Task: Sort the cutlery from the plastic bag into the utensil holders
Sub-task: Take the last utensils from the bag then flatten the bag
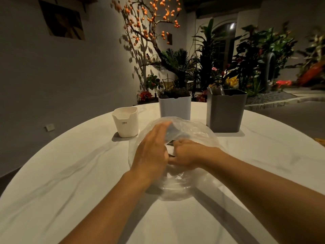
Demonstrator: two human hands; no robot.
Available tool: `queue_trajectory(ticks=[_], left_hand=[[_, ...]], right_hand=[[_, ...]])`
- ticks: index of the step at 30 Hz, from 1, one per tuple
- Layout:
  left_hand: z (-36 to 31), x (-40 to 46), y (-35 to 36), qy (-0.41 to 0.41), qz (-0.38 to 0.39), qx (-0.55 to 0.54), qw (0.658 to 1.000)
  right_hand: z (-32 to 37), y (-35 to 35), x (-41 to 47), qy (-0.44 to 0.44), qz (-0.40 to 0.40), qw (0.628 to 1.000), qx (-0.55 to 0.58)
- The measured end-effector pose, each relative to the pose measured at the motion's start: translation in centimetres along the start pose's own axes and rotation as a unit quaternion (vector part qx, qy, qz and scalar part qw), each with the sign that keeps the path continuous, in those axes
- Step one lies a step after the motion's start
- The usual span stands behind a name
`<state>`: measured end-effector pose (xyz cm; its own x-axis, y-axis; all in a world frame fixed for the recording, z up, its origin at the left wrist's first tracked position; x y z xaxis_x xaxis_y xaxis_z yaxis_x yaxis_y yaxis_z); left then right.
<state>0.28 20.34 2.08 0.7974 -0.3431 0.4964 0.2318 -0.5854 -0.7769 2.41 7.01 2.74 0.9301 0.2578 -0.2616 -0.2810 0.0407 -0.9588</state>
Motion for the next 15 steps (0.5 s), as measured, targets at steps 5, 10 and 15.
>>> queue_trajectory(ticks=[5,10,15], left_hand=[[1.4,0.2,0.6,0.021,-0.047,-0.034,0.998],[2.0,0.2,0.7,-0.001,-0.009,-0.041,0.999],[2.5,-0.1,1.3,-0.050,0.143,0.118,0.981]], right_hand=[[-0.5,2.1,2.1,0.052,-0.025,0.995,0.076],[1.0,0.9,-0.5,-0.043,-0.044,0.996,-0.066],[2.0,1.1,-3.7,-0.035,-0.063,0.983,-0.169]])
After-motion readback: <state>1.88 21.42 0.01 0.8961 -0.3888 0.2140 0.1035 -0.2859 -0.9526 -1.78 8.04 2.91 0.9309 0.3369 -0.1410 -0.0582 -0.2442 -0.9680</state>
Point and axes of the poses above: each hand's wrist, its own x-axis towards the middle knuckle, its own y-axis out of the palm, z = x × y, the point moved 1 cm from there along x, towards the middle knuckle, and after that the axes turned 11 degrees about z, right-handed, at the moved point
